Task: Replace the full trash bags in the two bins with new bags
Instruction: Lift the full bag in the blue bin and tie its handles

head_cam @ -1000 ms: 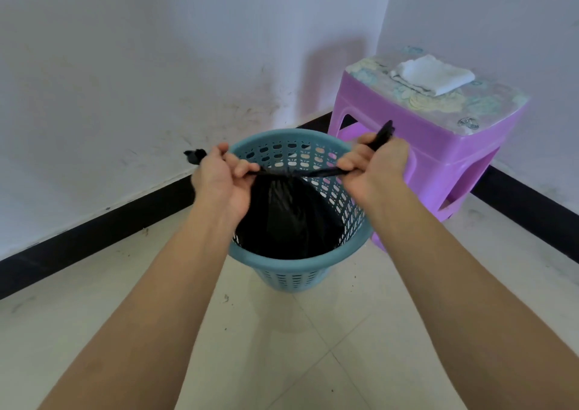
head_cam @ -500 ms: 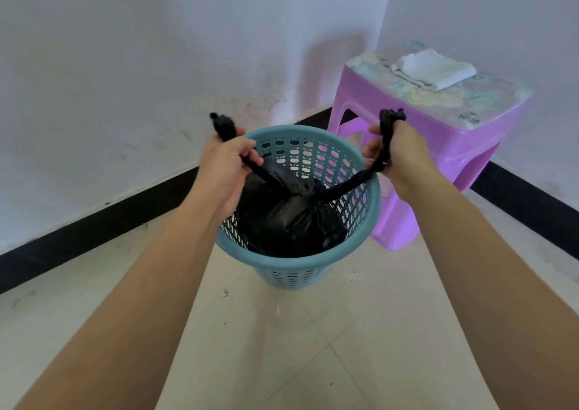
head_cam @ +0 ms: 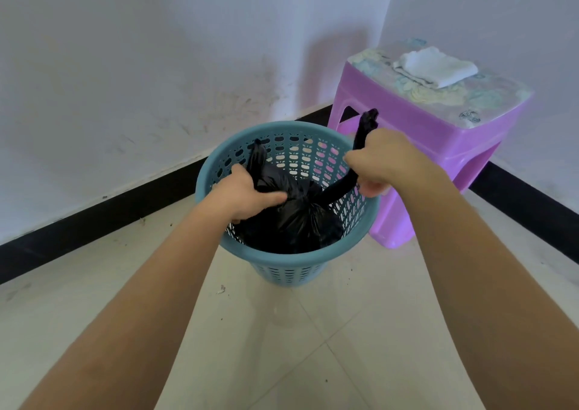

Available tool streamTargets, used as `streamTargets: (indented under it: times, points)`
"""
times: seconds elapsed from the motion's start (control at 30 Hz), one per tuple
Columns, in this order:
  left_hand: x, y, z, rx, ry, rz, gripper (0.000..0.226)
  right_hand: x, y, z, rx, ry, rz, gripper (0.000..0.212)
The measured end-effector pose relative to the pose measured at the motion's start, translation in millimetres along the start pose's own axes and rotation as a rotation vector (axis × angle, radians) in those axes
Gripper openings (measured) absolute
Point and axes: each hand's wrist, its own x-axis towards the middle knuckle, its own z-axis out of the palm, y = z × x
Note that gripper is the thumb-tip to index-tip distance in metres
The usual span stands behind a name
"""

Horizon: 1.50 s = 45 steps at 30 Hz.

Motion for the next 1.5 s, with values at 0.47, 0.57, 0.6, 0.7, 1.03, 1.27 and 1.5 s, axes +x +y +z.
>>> streamTargets:
  times: [0.47, 0.57, 0.6, 0.7, 1.03, 1.27, 1.5]
  points:
    - [18.4, -1.1, 28.6, -0.265, 0.077, 0.224, 0.028, 12.1, -4.1, 51.3, 0.232, 0.363, -0.12, 0.034]
    - [23.2, -0.1, 30.8, -0.096, 0.09, 0.245, 0.027, 13.6, -0.6, 46.6, 0.334, 0.316, -0.075, 0.038]
    - [23.5, 0.1, 30.3, -0.075, 0.089, 0.246, 0.028, 14.2, 0.3, 47.6, 0.358, 0.299, -0.079, 0.038]
    - [25.0, 0.1, 29.7, -0.013, 0.047, 0.265, 0.034, 10.4, -1.0, 50.3, 0.347, 0.258, -0.129, 0.042]
    - [26.6, 7.3, 22.2, -0.937, 0.344, 0.117, 0.02, -1.9, -3.3, 45.4, 0.208, 0.528, -0.207, 0.106]
    - [15.1, 30.0, -6.8, -1.139, 0.47, 0.23, 0.019, -12.7, -31.3, 29.8, -0.049, 0.276, -0.207, 0.038]
    - [1.1, 32.5, -13.0, -0.894, 0.511, 0.37, 0.021, 14.0, -10.3, 68.6, 0.04, 0.295, -0.194, 0.058]
